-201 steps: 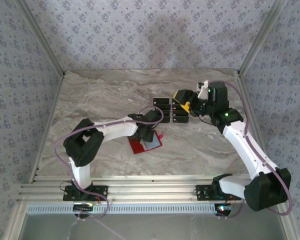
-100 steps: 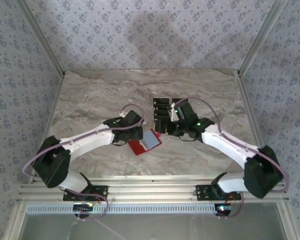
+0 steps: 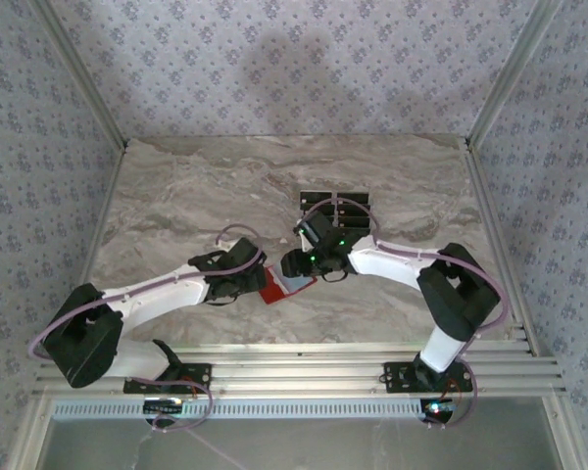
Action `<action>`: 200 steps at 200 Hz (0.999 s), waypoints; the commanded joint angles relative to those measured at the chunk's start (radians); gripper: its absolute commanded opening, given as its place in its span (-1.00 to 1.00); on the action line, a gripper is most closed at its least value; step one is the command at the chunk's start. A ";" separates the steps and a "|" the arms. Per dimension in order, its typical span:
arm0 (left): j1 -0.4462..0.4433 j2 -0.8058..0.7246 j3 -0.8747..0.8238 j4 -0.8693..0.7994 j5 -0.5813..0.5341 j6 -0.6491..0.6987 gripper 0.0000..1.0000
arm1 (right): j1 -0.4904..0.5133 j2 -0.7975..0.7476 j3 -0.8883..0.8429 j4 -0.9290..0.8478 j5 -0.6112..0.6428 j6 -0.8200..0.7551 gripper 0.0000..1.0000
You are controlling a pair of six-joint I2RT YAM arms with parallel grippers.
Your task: Put the credit cards into the card holder
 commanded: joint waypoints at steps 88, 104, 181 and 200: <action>0.083 0.087 -0.011 0.174 0.064 0.014 0.10 | 0.005 0.099 0.003 0.033 0.068 0.013 0.00; 0.088 0.121 0.007 0.183 0.076 0.032 0.09 | 0.012 0.083 -0.028 0.052 0.076 0.052 -0.02; 0.156 0.254 0.106 0.214 0.117 0.120 0.08 | 0.086 0.003 -0.124 0.095 0.150 0.233 -0.03; 0.175 0.269 0.135 0.212 0.126 0.151 0.10 | 0.093 -0.006 -0.123 0.096 0.160 0.243 -0.03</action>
